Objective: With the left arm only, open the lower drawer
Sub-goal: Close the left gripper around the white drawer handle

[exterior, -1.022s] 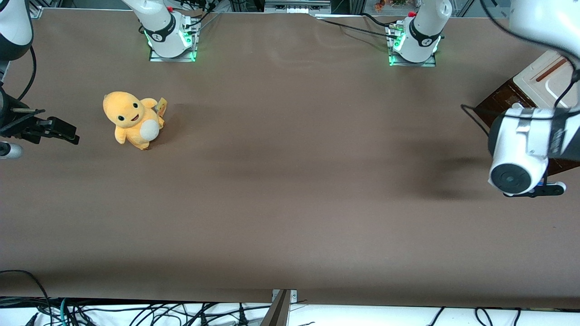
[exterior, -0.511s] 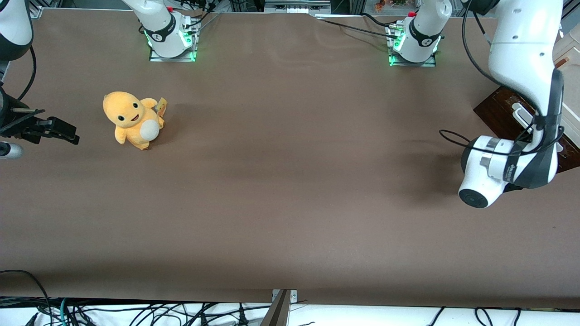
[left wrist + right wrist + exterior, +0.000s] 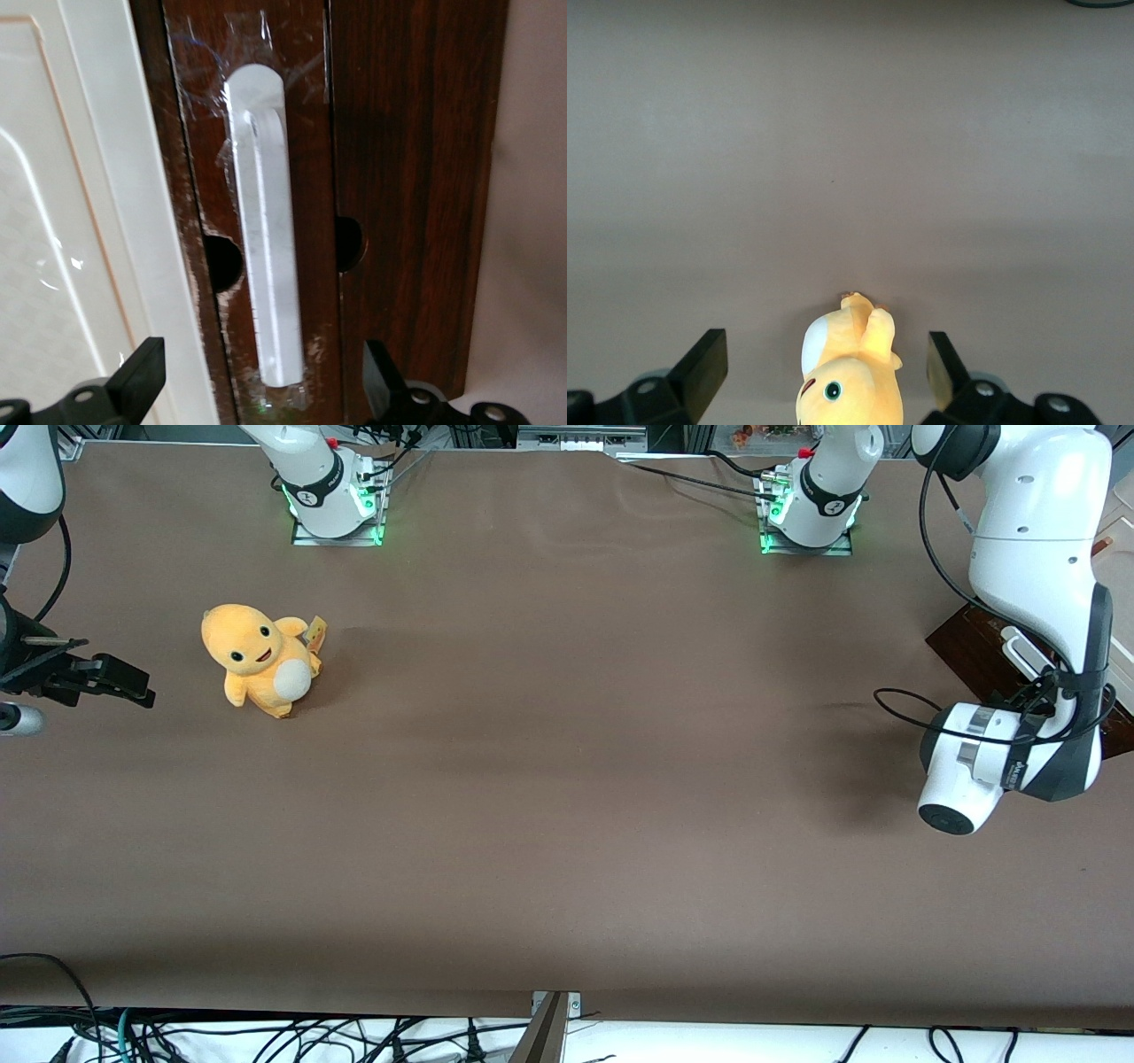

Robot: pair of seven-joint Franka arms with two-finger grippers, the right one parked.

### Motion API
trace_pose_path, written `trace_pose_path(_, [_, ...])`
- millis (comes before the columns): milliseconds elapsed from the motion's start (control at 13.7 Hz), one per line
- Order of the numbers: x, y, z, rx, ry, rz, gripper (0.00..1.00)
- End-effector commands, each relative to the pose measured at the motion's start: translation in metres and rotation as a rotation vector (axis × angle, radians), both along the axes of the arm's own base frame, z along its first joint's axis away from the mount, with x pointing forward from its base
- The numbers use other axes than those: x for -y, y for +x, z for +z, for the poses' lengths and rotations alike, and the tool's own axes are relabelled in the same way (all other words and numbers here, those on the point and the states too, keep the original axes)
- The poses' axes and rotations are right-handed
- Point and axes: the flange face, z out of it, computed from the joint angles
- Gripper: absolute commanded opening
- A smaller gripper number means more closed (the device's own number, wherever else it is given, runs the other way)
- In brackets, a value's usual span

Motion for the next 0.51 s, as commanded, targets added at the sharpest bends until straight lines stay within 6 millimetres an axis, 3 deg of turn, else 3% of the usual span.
trace_pose_path(0, [-0.006, -0.005, -0.019, -0.026, 0.094, 0.02, 0.94])
trace_pose_path(438, [-0.022, -0.012, -0.022, -0.048, 0.146, 0.035, 0.71])
